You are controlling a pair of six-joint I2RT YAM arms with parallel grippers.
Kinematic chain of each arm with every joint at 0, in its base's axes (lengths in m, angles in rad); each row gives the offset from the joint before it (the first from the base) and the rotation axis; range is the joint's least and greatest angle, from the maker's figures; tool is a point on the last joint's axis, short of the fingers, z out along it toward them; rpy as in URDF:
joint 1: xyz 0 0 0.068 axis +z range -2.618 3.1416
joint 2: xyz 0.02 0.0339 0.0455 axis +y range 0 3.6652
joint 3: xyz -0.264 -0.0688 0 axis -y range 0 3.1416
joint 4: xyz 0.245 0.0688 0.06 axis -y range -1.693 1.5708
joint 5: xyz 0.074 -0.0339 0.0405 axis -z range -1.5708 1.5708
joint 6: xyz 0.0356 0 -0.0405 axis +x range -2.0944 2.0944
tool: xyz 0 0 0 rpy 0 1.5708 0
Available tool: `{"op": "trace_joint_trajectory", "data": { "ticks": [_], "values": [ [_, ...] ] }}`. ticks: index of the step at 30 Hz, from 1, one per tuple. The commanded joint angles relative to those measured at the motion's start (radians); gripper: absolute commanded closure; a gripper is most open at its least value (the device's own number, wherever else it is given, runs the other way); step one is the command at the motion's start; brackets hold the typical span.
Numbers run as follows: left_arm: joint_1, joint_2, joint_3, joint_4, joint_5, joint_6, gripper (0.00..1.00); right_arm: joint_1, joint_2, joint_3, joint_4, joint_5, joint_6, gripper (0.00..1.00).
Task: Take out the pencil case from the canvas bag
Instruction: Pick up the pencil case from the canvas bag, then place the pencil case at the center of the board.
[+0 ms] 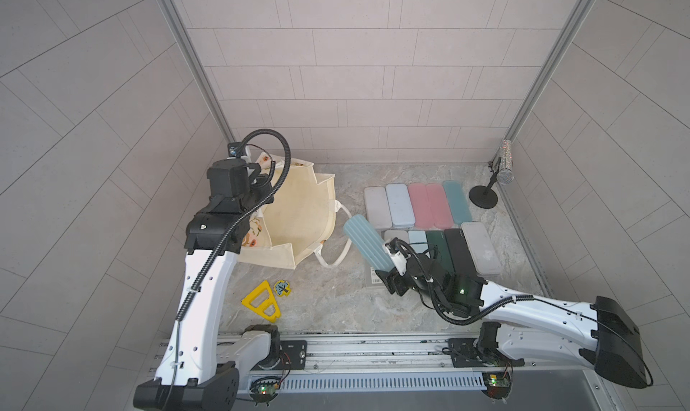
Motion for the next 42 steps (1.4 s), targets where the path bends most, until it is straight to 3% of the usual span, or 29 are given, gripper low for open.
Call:
{"op": "trace_joint_trajectory", "data": {
  "ticks": [1, 3, 8, 15, 23, 32, 42],
  "values": [
    [0.004, -0.061, 0.072, 0.02, -0.078, 0.021, 1.0, -0.01, 0.002, -0.018, 0.067, 0.184, -0.016, 0.26],
    [0.004, -0.072, 0.099, 0.006, -0.093, 0.023, 1.0, -0.05, 0.049, 0.015, 0.033, 0.198, 0.038, 0.26],
    [0.002, -0.099, 0.156, -0.016, -0.071, 0.02, 1.0, -0.146, 0.234, 0.166, 0.011, 0.101, 0.152, 0.26],
    [-0.033, -0.118, 0.259, -0.072, -0.005, 0.001, 1.0, -0.202, 0.528, 0.453, -0.052, 0.098, 0.301, 0.27],
    [-0.08, -0.125, 0.322, -0.121, -0.105, 0.059, 1.0, -0.211, 0.865, 0.824, -0.165, 0.117, 0.395, 0.28],
    [-0.095, -0.128, 0.323, -0.123, -0.131, 0.075, 1.0, -0.225, 1.141, 1.12, -0.273, 0.167, 0.408, 0.28],
    [-0.109, -0.125, 0.325, -0.119, -0.12, 0.069, 1.0, -0.247, 1.278, 1.279, -0.346, 0.218, 0.382, 0.27]
  ]
}}
